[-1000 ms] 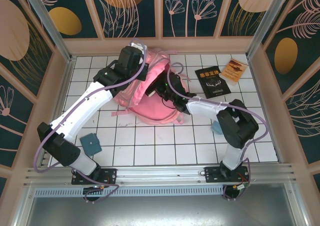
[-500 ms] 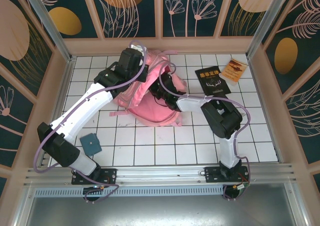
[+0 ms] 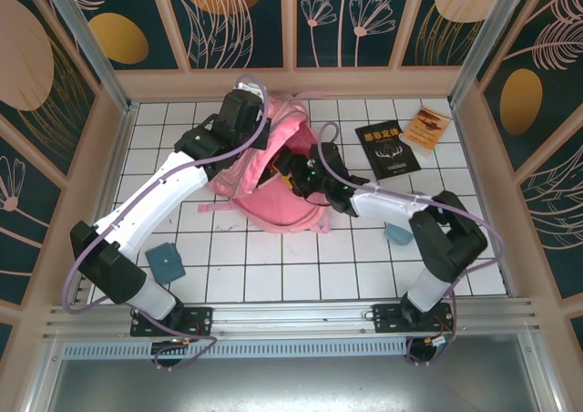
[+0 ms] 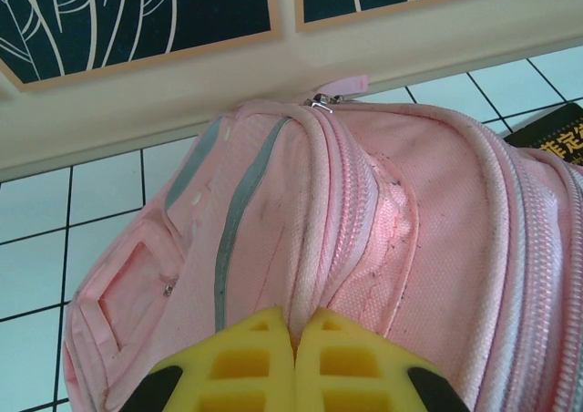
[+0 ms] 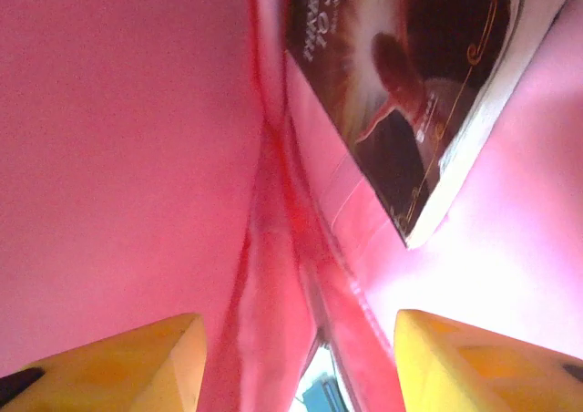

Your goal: Pack books, pencil case, and school supplies into a backpack

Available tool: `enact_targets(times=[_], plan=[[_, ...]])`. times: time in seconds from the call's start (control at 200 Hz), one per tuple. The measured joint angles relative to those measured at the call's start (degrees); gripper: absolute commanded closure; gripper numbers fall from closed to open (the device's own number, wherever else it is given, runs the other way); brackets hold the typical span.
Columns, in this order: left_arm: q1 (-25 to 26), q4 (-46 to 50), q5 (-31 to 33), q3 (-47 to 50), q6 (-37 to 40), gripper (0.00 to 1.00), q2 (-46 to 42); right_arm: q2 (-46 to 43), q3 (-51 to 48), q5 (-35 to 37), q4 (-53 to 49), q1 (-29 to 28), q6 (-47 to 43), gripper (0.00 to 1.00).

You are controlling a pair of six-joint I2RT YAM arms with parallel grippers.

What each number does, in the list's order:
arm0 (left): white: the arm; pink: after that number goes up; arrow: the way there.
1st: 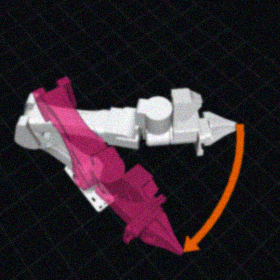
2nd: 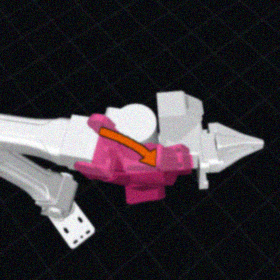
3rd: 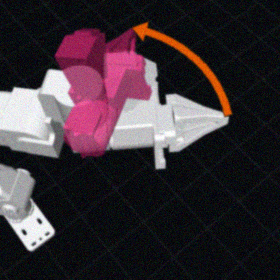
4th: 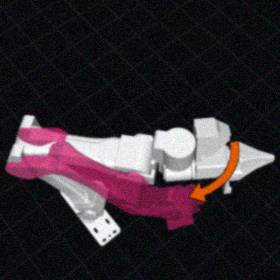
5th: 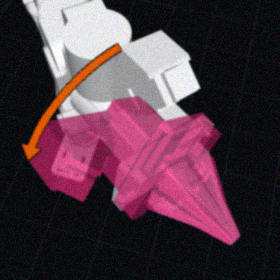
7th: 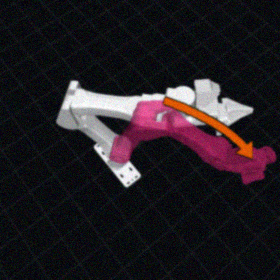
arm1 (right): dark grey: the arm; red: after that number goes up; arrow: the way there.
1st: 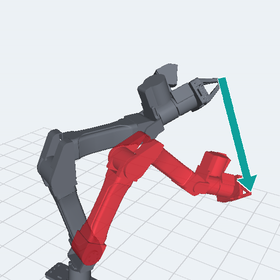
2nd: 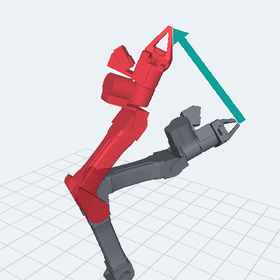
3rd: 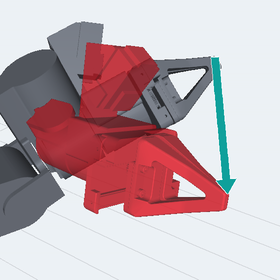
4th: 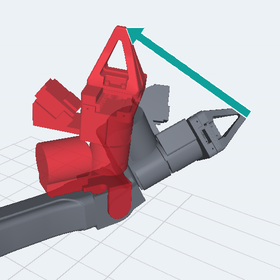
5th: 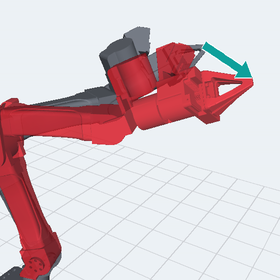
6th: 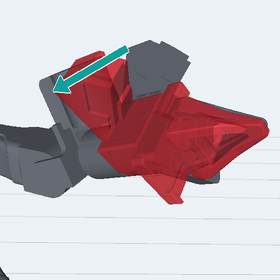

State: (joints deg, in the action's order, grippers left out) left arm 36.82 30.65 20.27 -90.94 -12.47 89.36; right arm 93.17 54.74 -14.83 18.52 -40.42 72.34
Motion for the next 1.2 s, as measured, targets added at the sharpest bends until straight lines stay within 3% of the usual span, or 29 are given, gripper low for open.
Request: enact_targets(times=[0.125, 0.32, 0.415, 0.551, 0.696, 0.761, 0.856, 0.916, 1.016, 1.201], plan=[[0.02, -0.79, 1.46, 0.35, -0.09, 1.0, 0.42, -7.23, -2.32, 0.92, -4.72, 0.0, -3.23, 0.45], [0.2, -2.12, 5.62, 4.83, 0.0, 1.0, 0.02, -18.99, -6.1, 9.22, -15.82, 1.66, -10.67, 0.4], [0.28, -1.84, 8.63, 7.72, -0.04, 1.0, -1.27, -21.81, -6.84, 11.3, -20.57, 6.69, -14.84, 0.34], [0.26, -0.04, 12.98, 10.71, -0.48, 1.0, -4.44, -22.6, -7.04, 11.96, -24.55, 18.51, -21.62, 0.21], [0.22, 0.11, 12.59, 14.97, -1.46, 1.0, -7.5, -17.46, -3.72, 11.76, -28.11, 25.99, -28.79, 0.07], [0.22, -0.76, 10.64, 17.09, -2.1, 0.84, -7.87, -12.61, -0.2, 11.54, -29.31, 27.78, -31.89, 0.05], [0.2, -3.13, 6.56, 20.44, -3.74, 0.48, -7.87, -4.68, 5.66, 11.32, -30.18, 29.81, -35.54, 0.03], [0.22, -5.22, 4.07, 21.94, -4.9, 0.33, -7.85, -0.15, 9.2, 10.95, -31.12, 30.91, -37.18, 0.03], [0.17, -8.41, 0.48, 22.69, -7.41, 0.19, -7.82, 6.38, 14.36, 10.93, -32.3, 32.46, -39.39, 0.03], [0.04, -12.46, -3.08, 22.97, -11.72, 0.09, -7.82, 16.52, 24.06, 11.61, -35.15, 34.49, -42.23, 0.03]])
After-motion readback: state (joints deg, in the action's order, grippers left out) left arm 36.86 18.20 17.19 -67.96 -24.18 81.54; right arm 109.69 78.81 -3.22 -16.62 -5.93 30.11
